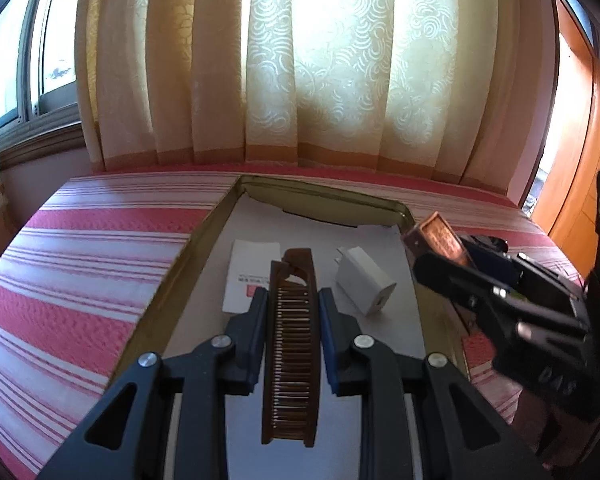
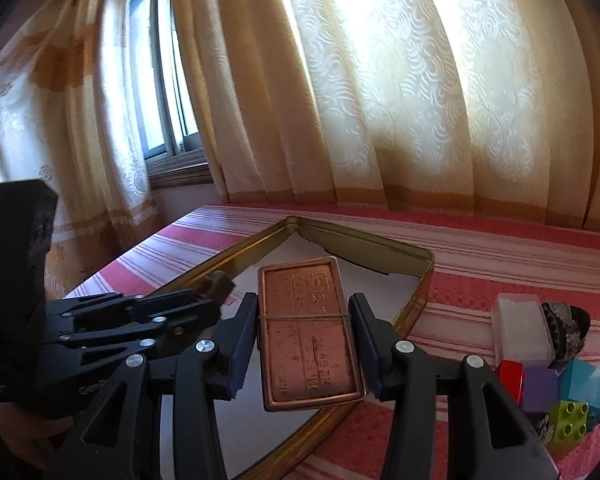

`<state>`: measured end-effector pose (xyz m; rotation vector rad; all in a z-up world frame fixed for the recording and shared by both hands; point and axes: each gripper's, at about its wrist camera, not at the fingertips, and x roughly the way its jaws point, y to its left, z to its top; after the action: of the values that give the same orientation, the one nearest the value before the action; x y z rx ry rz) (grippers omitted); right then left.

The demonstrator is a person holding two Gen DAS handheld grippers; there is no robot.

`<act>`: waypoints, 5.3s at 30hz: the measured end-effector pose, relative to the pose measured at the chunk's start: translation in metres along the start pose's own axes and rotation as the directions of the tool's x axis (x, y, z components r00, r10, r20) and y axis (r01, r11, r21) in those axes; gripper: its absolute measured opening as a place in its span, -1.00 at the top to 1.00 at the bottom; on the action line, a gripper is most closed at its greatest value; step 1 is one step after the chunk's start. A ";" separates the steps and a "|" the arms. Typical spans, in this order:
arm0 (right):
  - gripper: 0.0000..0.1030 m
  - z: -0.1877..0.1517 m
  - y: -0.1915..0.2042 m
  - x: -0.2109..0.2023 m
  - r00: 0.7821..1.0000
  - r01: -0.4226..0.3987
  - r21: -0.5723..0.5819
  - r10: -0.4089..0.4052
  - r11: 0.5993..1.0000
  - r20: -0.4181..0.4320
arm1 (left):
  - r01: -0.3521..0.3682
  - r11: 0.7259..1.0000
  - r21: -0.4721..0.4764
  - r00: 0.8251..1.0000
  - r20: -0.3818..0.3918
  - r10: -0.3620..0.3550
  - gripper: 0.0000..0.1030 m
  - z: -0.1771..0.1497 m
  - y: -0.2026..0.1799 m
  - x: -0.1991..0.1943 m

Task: Organize rigid objects
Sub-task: 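Lower and release the comb and copper plate into the tray with both tools, then grasp the green block with the right tool while the left tool grasps the red brick, then carry the green block and red brick with both tools toward the tin tray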

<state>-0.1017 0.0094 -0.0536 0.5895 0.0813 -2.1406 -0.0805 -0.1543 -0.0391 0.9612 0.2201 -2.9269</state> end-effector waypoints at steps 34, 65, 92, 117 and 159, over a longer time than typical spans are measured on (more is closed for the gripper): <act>-0.36 0.004 -0.029 0.012 0.999 0.003 0.048 -0.001 0.999 -0.053 | -0.024 0.996 -0.088 0.999 -0.029 0.021 -0.82 0.013 0.004 0.002; -0.35 -0.049 -0.136 -0.070 0.943 0.300 0.154 -0.269 0.941 -0.194 | 0.058 0.993 0.101 0.998 0.013 -0.059 -0.89 -0.023 -0.140 0.017; 0.34 -0.050 -0.137 -0.077 0.952 0.276 0.149 -0.248 0.950 -0.180 | 0.085 0.986 0.144 0.996 -0.008 -0.085 -0.91 -0.022 -0.163 0.024; 0.34 -0.033 -0.158 -0.091 0.921 0.388 0.129 -0.389 0.913 -0.022 | 0.184 0.971 0.154 0.958 -0.250 -0.142 0.23 -0.016 -0.198 0.093; 0.34 -0.037 -0.132 -0.129 0.886 0.405 0.090 -0.415 0.910 0.210 | 0.062 0.987 0.147 0.987 0.137 -0.082 0.59 -0.018 -0.183 0.018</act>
<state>-0.1271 0.1960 -0.0499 0.3712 0.0362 -2.6155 -0.1013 0.0289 -0.0426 0.7694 0.0397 -3.0972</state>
